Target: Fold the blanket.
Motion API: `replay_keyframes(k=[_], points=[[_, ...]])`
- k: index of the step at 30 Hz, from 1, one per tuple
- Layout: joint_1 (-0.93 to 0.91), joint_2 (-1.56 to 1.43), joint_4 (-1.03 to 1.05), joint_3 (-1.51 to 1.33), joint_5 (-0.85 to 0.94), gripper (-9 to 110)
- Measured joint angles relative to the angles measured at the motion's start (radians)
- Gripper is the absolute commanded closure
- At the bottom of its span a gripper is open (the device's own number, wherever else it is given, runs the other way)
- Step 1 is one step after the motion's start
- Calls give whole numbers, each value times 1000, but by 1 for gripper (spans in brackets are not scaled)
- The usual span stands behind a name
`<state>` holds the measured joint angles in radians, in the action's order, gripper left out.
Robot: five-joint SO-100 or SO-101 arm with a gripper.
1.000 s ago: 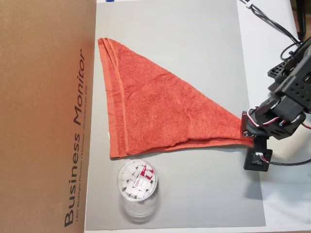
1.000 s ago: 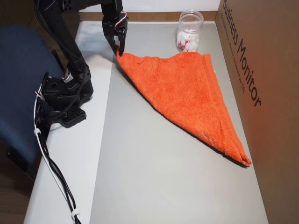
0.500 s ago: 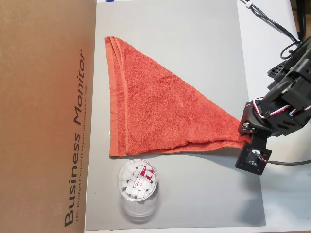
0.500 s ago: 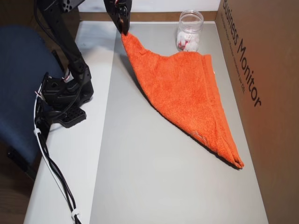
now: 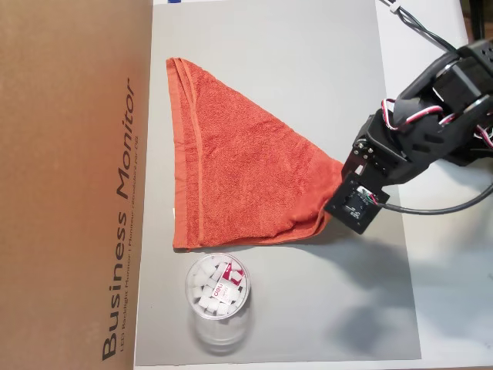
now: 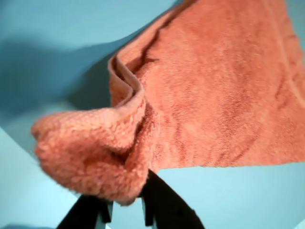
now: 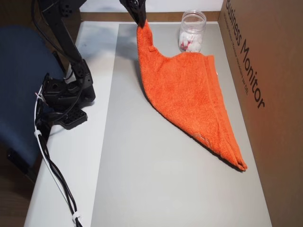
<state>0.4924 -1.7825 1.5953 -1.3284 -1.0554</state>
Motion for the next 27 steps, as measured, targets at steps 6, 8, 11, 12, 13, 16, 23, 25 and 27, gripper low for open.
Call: replay_keyframes(k=[6, 8, 11, 12, 13, 16, 23, 25, 27], points=[[-109, 0, 0, 78, 0, 102], [-144, 0, 0, 103, -2, 102], [-201, 0, -2, 129, -2, 102], [-221, 0, -12, 130, 0, 102], [-238, 0, -25, 130, 0, 102], [-288, 20, -83, 130, 0, 102], [-367, 66, -229, 130, 0, 102], [-382, 87, -261, 141, 0, 102], [-399, 115, -273, 176, 0, 102]])
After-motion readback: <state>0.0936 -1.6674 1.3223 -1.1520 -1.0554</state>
